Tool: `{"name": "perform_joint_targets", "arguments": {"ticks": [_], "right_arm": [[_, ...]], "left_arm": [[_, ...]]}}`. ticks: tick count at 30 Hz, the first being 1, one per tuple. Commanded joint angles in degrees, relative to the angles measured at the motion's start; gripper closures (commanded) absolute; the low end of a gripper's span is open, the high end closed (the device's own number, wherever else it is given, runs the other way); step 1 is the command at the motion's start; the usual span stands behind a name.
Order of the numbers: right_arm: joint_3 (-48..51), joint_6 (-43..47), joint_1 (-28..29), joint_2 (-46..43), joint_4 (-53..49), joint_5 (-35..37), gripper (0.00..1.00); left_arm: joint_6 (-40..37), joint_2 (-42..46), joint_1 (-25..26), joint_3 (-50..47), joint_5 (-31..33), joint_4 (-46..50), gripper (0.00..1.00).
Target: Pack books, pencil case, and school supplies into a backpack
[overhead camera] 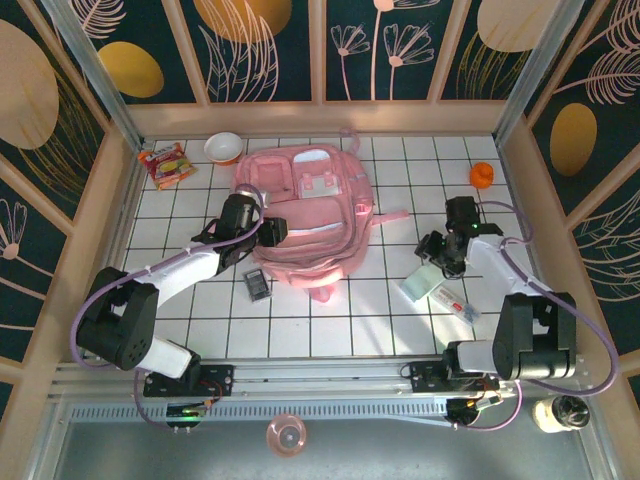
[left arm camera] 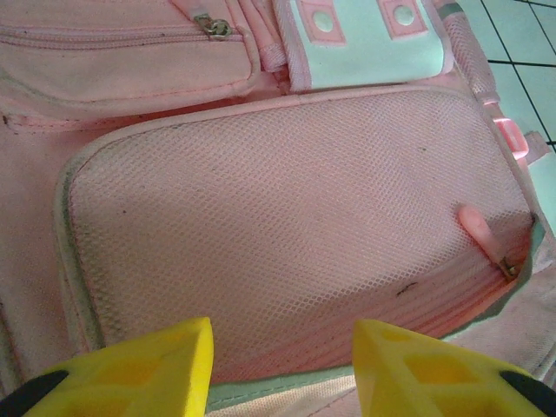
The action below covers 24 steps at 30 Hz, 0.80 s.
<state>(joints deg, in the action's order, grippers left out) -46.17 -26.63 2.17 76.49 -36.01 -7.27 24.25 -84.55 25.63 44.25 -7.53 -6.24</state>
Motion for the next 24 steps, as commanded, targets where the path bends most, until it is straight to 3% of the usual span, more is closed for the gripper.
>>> {"name": "perform_joint_targets", "arguments": {"ticks": [1, 11, 19, 22, 24], "right_arm": [[0.02, 1.45, -2.73, 1.78, -2.44, 2.13, 0.44], [2.58, -0.65, 1.02, 6.97, 5.74, -3.58, 0.44], [-2.13, -0.76, 3.12, 4.87, 2.59, -0.35, 0.43], [-3.21, 0.32, -0.84, 0.31, -1.65, 2.59, 0.34], [-2.84, 1.26, -4.79, -2.22, -3.32, 3.35, 0.23]], "left_arm": [[0.38, 1.4, 0.39, -0.1, -1.0, -1.23, 0.54], [1.07, 2.0, 0.38, -0.88, -1.01, -1.93, 0.54], [1.24, 2.97, 0.39, -0.6, -1.21, -2.37, 0.55], [1.24, 4.15, 0.39, -0.72, -1.21, -2.64, 0.55], [1.02, 5.0, 0.39, -0.97, -0.87, -2.94, 0.54]]}}
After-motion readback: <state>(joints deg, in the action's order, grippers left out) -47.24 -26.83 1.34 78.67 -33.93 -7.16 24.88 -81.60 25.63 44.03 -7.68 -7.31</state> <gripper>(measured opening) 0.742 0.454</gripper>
